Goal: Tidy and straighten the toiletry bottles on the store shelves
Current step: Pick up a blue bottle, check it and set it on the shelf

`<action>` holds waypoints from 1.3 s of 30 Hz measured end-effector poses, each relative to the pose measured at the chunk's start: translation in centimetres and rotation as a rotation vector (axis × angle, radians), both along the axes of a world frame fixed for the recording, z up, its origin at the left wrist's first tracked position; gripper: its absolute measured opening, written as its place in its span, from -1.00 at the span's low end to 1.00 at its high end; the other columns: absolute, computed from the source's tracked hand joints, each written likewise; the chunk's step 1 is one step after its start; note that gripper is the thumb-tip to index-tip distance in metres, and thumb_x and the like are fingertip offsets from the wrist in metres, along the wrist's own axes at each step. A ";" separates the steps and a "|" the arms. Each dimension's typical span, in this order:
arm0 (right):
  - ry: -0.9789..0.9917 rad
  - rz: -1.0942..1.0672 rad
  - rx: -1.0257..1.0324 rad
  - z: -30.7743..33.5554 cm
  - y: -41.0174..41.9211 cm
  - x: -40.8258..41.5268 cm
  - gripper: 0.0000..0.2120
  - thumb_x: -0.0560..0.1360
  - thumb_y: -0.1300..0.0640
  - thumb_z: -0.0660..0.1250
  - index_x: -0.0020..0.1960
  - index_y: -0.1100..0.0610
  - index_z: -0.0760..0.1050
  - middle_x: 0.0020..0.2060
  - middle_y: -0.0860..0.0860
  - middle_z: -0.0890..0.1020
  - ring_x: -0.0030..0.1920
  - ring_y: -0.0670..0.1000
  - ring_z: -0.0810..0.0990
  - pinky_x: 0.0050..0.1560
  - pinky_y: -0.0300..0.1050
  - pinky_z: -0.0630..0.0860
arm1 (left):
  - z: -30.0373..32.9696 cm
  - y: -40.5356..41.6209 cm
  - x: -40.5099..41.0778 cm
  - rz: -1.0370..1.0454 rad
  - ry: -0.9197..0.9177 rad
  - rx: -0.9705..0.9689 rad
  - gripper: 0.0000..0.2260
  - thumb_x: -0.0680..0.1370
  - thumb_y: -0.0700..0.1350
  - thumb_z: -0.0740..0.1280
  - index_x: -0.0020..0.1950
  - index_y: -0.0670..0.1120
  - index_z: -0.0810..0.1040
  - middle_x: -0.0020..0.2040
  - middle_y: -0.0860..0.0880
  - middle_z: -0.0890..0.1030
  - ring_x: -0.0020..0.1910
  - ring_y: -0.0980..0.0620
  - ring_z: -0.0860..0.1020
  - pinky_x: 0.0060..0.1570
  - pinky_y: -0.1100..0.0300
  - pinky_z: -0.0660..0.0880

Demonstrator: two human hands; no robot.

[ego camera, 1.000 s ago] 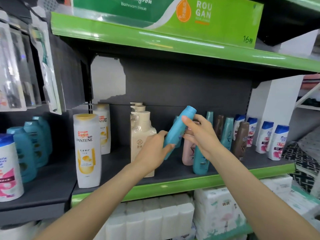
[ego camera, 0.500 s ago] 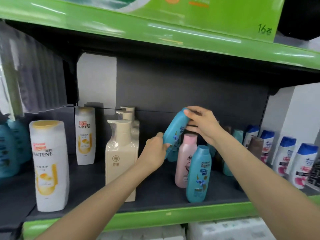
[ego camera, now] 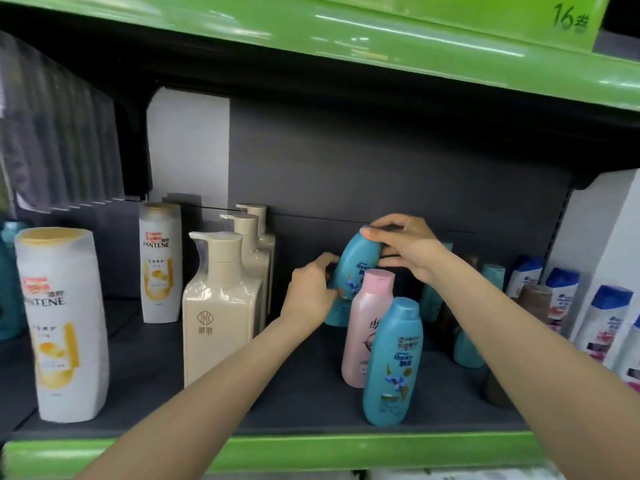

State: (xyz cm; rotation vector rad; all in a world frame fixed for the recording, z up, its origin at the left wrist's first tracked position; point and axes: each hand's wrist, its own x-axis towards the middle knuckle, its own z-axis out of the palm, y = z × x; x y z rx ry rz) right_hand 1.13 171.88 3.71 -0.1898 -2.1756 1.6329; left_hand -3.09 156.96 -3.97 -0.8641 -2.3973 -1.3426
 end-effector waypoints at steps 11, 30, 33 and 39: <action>-0.172 0.148 0.051 -1.1 1.4 -0.5 -0.80 0.53 0.21 0.32 0.13 0.22 0.55 -0.07 0.08 0.62 -0.16 0.01 0.59 -0.11 -0.18 0.57 | -1.6 1.0 -0.9 -0.037 -0.170 0.011 -0.77 0.48 -0.23 0.40 0.11 -0.18 0.49 -0.11 -0.08 0.53 -0.17 0.06 0.49 -0.30 0.34 0.40; -0.236 0.081 -0.017 -3.1 2.3 -1.5 -0.78 0.52 0.25 0.33 0.15 0.21 0.58 0.05 0.15 0.64 -0.06 0.01 0.62 -0.17 -0.21 0.58 | -1.7 1.7 -2.4 0.007 -0.171 0.025 -0.82 0.53 -0.16 0.34 0.12 -0.11 0.51 -0.09 -0.12 0.58 -0.16 -0.02 0.55 -0.10 0.14 0.53; -0.232 0.058 -0.016 -3.2 2.2 -1.7 -0.79 0.51 0.24 0.34 0.14 0.21 0.58 0.04 0.15 0.64 -0.07 0.01 0.62 -0.17 -0.18 0.58 | -1.7 1.6 -2.3 0.001 -0.169 0.023 -0.83 0.52 -0.15 0.35 0.10 -0.11 0.50 -0.10 -0.10 0.58 -0.16 -0.01 0.55 -0.10 0.13 0.55; -0.219 0.051 -0.024 -3.3 2.2 -1.7 -0.80 0.51 0.22 0.35 0.12 0.21 0.58 -0.05 0.11 0.65 -0.12 0.00 0.61 -0.20 -0.18 0.56 | -1.8 1.4 -2.1 -0.009 -0.168 0.024 -0.82 0.52 -0.13 0.36 0.09 -0.10 0.50 -0.08 -0.12 0.59 -0.16 -0.03 0.57 -0.10 0.11 0.56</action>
